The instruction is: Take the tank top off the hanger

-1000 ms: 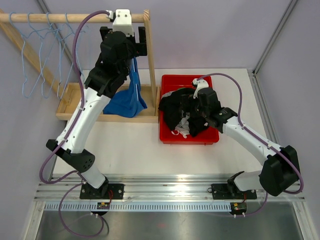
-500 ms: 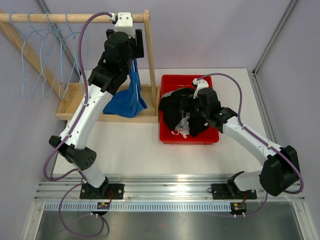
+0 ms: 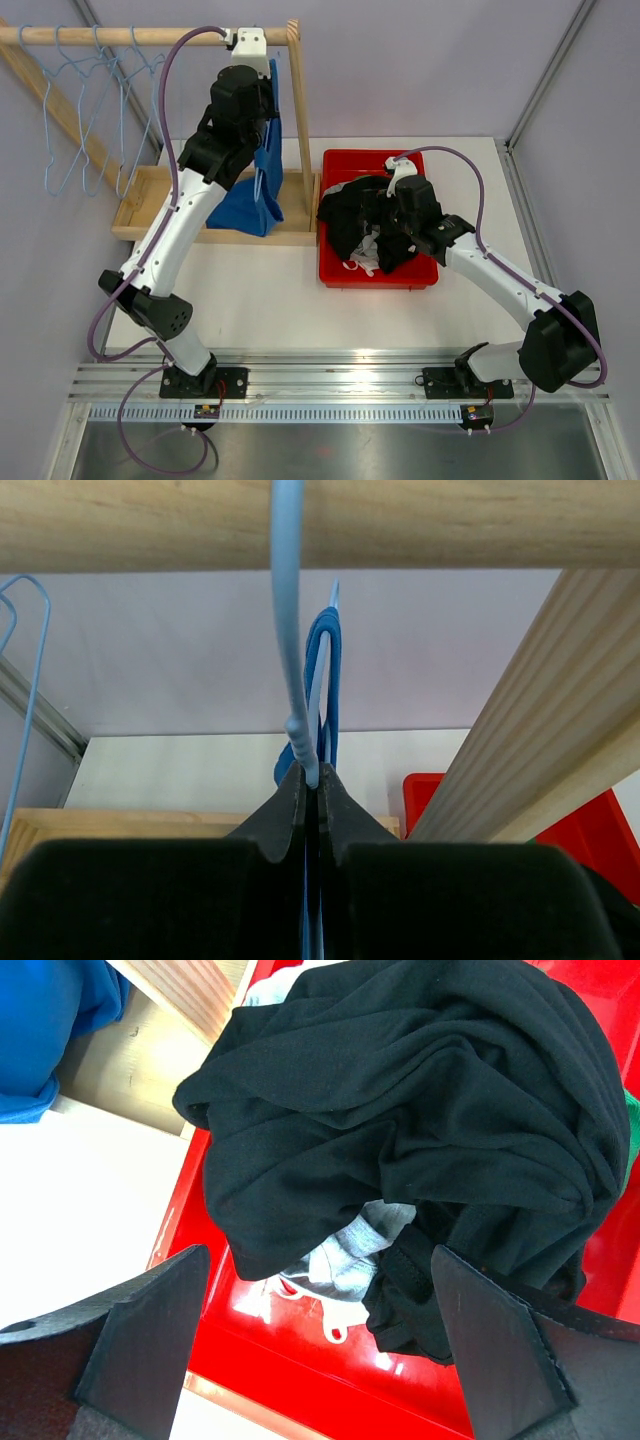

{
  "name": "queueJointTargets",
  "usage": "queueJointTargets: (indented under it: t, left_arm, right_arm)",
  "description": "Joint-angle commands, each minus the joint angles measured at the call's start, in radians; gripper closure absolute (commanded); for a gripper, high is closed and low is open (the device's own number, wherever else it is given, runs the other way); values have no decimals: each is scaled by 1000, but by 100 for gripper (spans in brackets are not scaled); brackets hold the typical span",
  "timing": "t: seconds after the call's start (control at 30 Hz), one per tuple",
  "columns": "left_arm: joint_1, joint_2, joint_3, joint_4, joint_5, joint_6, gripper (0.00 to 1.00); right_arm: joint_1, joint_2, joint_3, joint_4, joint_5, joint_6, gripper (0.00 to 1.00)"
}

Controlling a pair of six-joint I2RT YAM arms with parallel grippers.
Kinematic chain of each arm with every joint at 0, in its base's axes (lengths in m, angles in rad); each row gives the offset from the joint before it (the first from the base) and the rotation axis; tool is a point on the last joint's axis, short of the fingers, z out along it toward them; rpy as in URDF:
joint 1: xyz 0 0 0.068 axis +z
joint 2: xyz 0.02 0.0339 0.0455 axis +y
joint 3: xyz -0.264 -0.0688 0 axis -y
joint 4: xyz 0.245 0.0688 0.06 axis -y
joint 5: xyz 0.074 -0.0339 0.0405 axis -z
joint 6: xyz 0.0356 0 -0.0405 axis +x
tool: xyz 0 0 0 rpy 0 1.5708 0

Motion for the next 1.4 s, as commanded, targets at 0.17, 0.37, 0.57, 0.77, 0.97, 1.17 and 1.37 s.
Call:
queueJointTargets:
  t: [0.17,0.37,0.57,0.77,0.97,1.17,1.37]
  left_arm:
    - [5,-55,-36,61,53,3,100]
    - [5,-87,-30,93,70,5,100]
    - [5,-85,24,92,72,26,100]
    - [7,-81,82,101,81,41,100]
    - [16,-75,153,92,92,87,100]
    - [16,-143,111,122,142,72,100]
    - [16,-266,-43,144,165,52,100]
  right_arm:
    - [8,-5,7,33,1,3,1]
    - [10,-2,7,32,1,2,0]
    - [8,1,8,32,1,0,0]
    - [10,2,8,30,2,0,1]
    - [7,2,8,29,4,-1,1]
    - [8,7,10,27,2,-3,1]
    - [8,16,12,29,-2,0,1]
